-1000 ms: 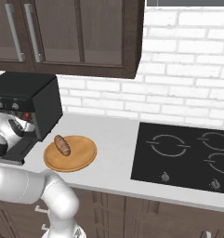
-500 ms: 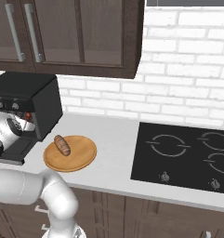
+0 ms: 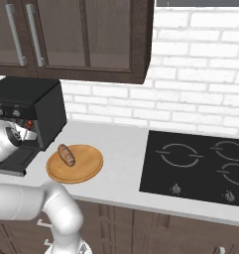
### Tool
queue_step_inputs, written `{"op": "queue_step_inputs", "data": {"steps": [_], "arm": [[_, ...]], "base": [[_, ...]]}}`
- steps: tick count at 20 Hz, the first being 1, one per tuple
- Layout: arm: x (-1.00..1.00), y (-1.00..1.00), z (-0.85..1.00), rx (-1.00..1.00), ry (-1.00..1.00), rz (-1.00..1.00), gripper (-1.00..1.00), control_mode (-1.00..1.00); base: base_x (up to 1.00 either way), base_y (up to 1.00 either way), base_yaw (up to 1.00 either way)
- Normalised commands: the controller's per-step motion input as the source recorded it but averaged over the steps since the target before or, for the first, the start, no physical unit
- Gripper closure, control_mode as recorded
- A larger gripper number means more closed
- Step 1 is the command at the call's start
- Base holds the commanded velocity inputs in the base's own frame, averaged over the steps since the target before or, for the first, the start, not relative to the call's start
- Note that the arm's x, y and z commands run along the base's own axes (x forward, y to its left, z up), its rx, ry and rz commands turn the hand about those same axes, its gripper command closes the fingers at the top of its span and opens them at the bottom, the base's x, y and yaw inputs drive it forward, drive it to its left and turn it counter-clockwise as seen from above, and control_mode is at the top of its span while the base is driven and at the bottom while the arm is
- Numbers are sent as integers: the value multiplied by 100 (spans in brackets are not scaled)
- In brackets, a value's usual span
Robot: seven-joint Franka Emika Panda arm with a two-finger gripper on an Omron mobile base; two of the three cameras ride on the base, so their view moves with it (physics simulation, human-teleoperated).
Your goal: Pick up the kebab skewer and baguette bread, and place them inside the toaster oven. Close the toaster oven door and start by setting the timer.
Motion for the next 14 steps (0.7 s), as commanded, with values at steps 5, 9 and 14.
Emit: {"op": "queue_step_inputs", "data": {"steps": [5, 9, 14], "arm": [[0, 0, 0, 0, 0, 0, -100, -100], [0, 0, 0, 0, 0, 0, -100, -100], [0, 0, 0, 0, 0, 0, -100, -100]], "base": [[0, 0, 0], [0, 0, 0], [0, 0, 0]]}}
